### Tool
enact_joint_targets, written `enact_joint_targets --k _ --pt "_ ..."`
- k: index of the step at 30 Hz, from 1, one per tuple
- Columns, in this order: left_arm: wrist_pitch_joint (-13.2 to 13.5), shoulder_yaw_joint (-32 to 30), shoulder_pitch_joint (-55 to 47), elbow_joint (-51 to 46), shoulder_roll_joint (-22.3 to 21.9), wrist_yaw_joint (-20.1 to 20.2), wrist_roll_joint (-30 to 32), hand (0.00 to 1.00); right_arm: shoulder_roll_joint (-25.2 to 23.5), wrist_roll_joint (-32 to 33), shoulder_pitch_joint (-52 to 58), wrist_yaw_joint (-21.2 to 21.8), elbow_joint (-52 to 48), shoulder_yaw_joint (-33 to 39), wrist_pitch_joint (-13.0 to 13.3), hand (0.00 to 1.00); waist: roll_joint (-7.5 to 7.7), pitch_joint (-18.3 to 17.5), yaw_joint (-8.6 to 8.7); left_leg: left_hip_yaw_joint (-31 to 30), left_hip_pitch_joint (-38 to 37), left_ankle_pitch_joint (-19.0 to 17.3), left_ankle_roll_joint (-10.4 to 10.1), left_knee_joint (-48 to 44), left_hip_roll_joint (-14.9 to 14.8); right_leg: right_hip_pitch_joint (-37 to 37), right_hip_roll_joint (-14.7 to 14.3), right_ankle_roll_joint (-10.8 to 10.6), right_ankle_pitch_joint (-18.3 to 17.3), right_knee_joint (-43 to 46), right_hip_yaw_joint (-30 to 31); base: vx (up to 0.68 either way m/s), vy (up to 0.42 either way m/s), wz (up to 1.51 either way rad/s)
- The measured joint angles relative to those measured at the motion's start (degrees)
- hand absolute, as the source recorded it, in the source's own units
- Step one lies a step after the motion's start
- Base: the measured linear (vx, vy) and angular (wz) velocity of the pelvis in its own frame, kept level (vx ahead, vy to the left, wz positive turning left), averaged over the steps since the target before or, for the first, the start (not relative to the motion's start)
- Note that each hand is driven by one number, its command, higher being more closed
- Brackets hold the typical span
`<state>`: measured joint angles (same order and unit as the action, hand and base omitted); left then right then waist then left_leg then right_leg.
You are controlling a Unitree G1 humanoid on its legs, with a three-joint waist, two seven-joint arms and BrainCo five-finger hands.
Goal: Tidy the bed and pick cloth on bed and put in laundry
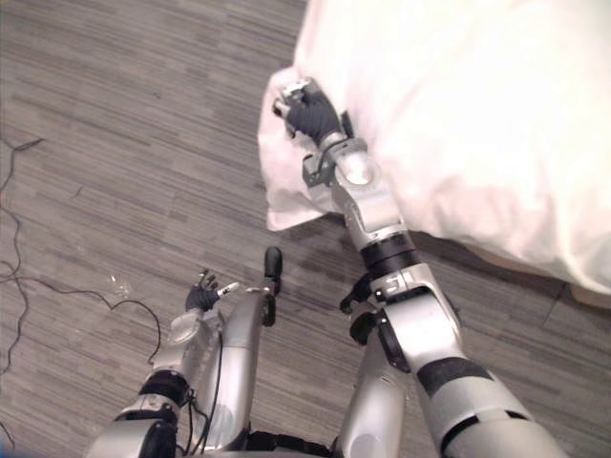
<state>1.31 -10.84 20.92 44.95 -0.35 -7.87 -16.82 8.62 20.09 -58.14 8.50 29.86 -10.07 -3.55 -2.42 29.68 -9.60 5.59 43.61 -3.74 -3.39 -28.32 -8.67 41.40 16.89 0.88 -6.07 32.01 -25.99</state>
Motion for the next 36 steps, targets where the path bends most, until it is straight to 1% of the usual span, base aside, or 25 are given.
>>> enact_joint_targets --k 2,5,7,8,10,12,13,14,15,16,17,18,20,21,22,23,25,27,28,29,31,32,34,35,36 --pt "-1.1 -1.1 0.6 -0.7 -1.1 -0.2 -0.1 0.00 -1.6 0.1 1.9 0.9 2.1 -0.2 -0.5 1.00 0.00 0.0 0.76 0.3 0.3 -0.8 -0.1 -1.1 -0.5 0.4 -0.1 -0.1 -0.7 0.9 0.4 0.02 -0.031 -0.17" --pt "-2.9 -1.2 1.6 -0.9 -1.5 -1.4 -0.1 0.00 -3.4 0.4 8.0 3.8 7.4 -1.7 -0.3 1.00 0.07 0.0 2.53 0.5 0.5 -1.6 -0.3 -2.2 -1.4 0.4 -0.7 0.1 -1.0 1.3 0.7 0.06 -0.025 -0.10" --pt "-4.2 -2.6 2.7 -0.9 -1.9 -1.4 -0.9 0.00 -3.9 0.6 15.1 6.7 13.7 -0.8 1.0 1.00 0.09 0.0 3.24 1.6 -0.5 -1.9 -0.3 -2.2 -1.4 0.1 -0.6 0.1 -0.9 1.7 1.5 0.08 0.000 -0.10" --pt "-4.5 -2.8 2.8 -0.9 -1.8 -1.5 -1.3 0.00 -3.7 0.6 17.5 7.5 14.8 -0.5 1.2 1.00 0.12 -0.1 3.56 1.9 -1.0 -2.0 -0.3 -2.2 -1.4 -0.2 -0.6 0.1 -0.9 1.8 1.8 0.08 0.012 -0.11" --pt "-5.4 -2.9 2.2 -0.8 -1.3 -1.9 -2.2 0.00 -3.4 0.6 25.5 11.0 16.0 -0.4 3.4 1.00 0.21 -0.1 5.49 2.8 -4.3 -2.7 -0.3 -2.1 -1.6 -2.9 -0.6 0.2 -1.0 1.8 2.4 0.10 0.010 -0.13" --pt "-6.0 -2.7 1.5 -0.6 -0.8 -2.1 -2.2 0.00 -3.5 1.3 30.2 13.9 15.8 -1.8 6.1 1.00 0.37 -0.2 6.30 4.0 -9.2 -3.2 -0.4 -0.9 -1.6 -6.5 -0.8 0.3 -1.0 1.2 3.6 0.07 -0.002 -0.23" --pt "-6.2 -2.6 1.3 -0.6 -0.9 -2.1 -2.3 0.00 -3.6 1.5 31.5 14.7 15.3 -2.4 6.9 1.00 0.48 -0.2 6.48 4.5 -10.8 -3.3 -0.4 -0.1 -1.6 -7.6 -0.9 0.2 -1.1 0.8 4.0 0.02 0.001 -0.28" --pt "-6.2 -2.5 0.5 -0.6 -0.7 -2.2 -2.3 0.00 -3.9 1.8 34.1 16.3 13.6 -4.1 8.7 1.00 0.81 -0.5 6.96 5.2 -14.0 -3.6 -0.6 1.7 -1.4 -10.2 -1.2 -0.2 -1.2 -0.4 4.5 0.01 -0.004 -0.24" --pt "-6.8 -1.3 -0.2 -0.2 0.4 -2.2 -2.3 0.00 -4.3 2.0 36.6 17.9 11.9 -5.9 10.3 1.00 1.41 -1.1 7.29 5.6 -16.6 -3.4 -0.9 3.6 -1.3 -12.1 -1.5 -0.6 -1.4 -1.7 4.6 0.00 -0.014 -0.19" --pt "-7.1 0.2 -0.6 0.2 1.4 -2.1 -2.3 0.00 -4.4 2.2 37.7 18.8 11.0 -7.0 11.2 1.00 1.77 -1.4 7.37 5.7 -17.9 -3.0 -1.0 4.7 -1.2 -13.0 -1.7 -1.1 -1.7 -2.2 4.6 0.03 -0.043 -0.05" --pt "-7.6 2.5 -1.4 1.1 3.1 -2.1 -2.3 0.00 -4.4 2.2 39.9 20.3 8.9 -8.9 12.0 1.00 2.62 -2.4 7.49 5.7 -20.0 -2.1 -1.3 6.8 -1.0 -14.4 -1.9 -1.4 -1.9 -3.0 4.5 0.07 -0.064 0.05" --pt "-8.5 4.6 -2.5 1.6 4.7 -2.0 -2.1 0.00 -4.2 2.3 41.7 22.1 5.6 -10.7 12.2 1.00 3.29 -2.8 7.67 5.6 -22.1 -1.2 -1.7 9.0 -0.5 -16.2 -2.2 -2.0 -2.4 -3.8 4.1 0.08 -0.059 0.10" --pt "-9.5 6.8 -4.0 2.0 6.1 -1.9 -1.8 0.00 -3.9 3.2 43.9 24.7 0.2 -11.6 12.5 1.00 3.40 -2.9 7.94 5.1 -25.2 -0.4 -2.0 11.2 -0.3 -19.3 -2.5 -2.2 -2.5 -5.1 3.3 0.07 -0.034 0.15" --pt "-10.1 8.3 -5.7 2.1 6.8 -1.9 -1.6 0.00 -3.9 4.8 44.9 26.2 -4.3 -12.6 12.5 1.00 3.50 -2.9 8.09 5.0 -27.9 0.2 -2.3 12.6 -0.1 -21.8 -2.7 -2.1 -2.4 -5.8 3.1 0.11 -0.023 0.09" --pt "-10.8 9.3 -7.7 2.5 7.3 -1.8 -1.2 0.00 -4.0 6.5 45.0 27.5 -8.3 -13.8 12.6 1.00 3.66 -3.1 8.25 5.1 -30.7 0.5 -2.2 13.4 -0.1 -24.1 -2.8 -2.1 -2.4 -6.4 3.0 0.11 -0.012 0.00" --pt "-11.1 10.0 -8.7 3.1 7.6 -1.8 -0.7 0.00 -4.1 7.2 45.0 27.8 -10.1 -14.4 12.6 1.00 3.71 -3.8 8.33 5.2 -31.6 0.4 -2.3 13.9 0.0 -25.0 -2.9 -2.1 -2.4 -6.7 3.0 0.12 0.019 -0.09" --pt "-12.3 12.4 -13.1 6.8 7.8 -0.8 0.6 0.00 -4.2 12.2 44.3 27.7 -15.3 -14.9 12.4 1.00 3.76 -8.2 8.33 6.2 -35.5 0.3 -2.3 15.9 -0.2 -28.9 -3.9 -2.8 -1.7 -9.8 3.1 0.15 0.039 -0.12" --pt "-12.3 13.3 -15.3 8.4 7.6 -0.6 0.6 0.00 -4.2 15.2 43.5 26.7 -17.0 -14.5 11.7 1.00 3.69 -9.9 8.26 6.6 -37.9 0.0 -2.3 16.4 -0.2 -31.6 -4.3 -3.0 -1.2 -11.1 3.2 0.14 0.053 -0.10" --pt "-12.1 13.4 -16.4 9.2 8.2 0.1 0.6 0.00 -4.3 17.5 42.0 24.5 -17.7 -13.3 10.8 1.00 3.75 -10.7 8.27 6.8 -40.5 -0.4 -2.2 16.4 -0.2 -34.3 -4.4 -3.1 -1.1 -11.9 3.4 0.12 0.057 -0.08" --pt "-12.0 13.5 -16.4 9.5 8.4 0.4 0.6 0.00 -4.3 17.9 41.6 24.1 -17.7 -13.1 10.6 1.00 3.74 -10.7 8.20 6.9 -41.1 -0.4 -2.2 16.4 -0.2 -34.9 -4.4 -3.1 -1.1 -12.0 3.5 0.08 0.049 -0.11" --pt "-11.8 14.1 -17.5 11.9 9.0 1.8 0.6 0.00 -4.2 19.9 38.1 19.7 -17.7 -11.9 8.2 1.00 3.39 -11.7 7.66 8.1 -44.2 -0.7 -2.0 16.4 0.1 -37.5 -4.0 -3.3 -1.0 -12.2 4.5 0.02 0.043 -0.16" --pt "-11.6 14.2 -17.5 12.1 9.0 2.2 0.7 0.00 -4.2 20.3 37.1 18.7 -17.7 -11.5 7.6 1.00 3.19 -11.7 7.54 8.2 -44.7 -0.7 -2.0 16.5 0.3 -37.9 -3.8 -3.4 -0.9 -12.2 4.6 -0.04 0.045 -0.11" --pt "-10.9 15.1 -16.3 12.6 9.0 4.3 1.7 0.00 -4.2 20.3 30.0 13.8 -17.0 -9.5 4.9 1.00 1.44 -11.0 7.64 8.1 -43.0 -1.0 -1.6 16.7 1.1 -35.6 -3.1 -3.9 -0.8 -11.5 4.9 -0.13 0.052 -0.04" --pt "-10.8 15.3 -15.3 12.6 9.0 4.6 1.7 0.00 -4.2 20.3 27.3 12.8 -16.2 -8.7 4.5 1.00 1.41 -10.9 7.60 8.1 -41.2 -1.1 -1.4 16.5 1.3 -33.7 -2.7 -4.3 -1.0 -10.8 4.9 -0.27 0.032 -0.05" --pt "-10.5 15.3 -13.2 12.6 8.9 5.4 1.6 0.00 -4.0 20.3 20.7 10.8 -13.8 -7.0 4.2 1.00 0.58 -9.5 7.73 8.1 -37.5 -1.2 -1.4 15.8 1.8 -29.3 -1.9 -4.9 -1.4 -9.9 4.9 -0.30 0.008 -0.02"
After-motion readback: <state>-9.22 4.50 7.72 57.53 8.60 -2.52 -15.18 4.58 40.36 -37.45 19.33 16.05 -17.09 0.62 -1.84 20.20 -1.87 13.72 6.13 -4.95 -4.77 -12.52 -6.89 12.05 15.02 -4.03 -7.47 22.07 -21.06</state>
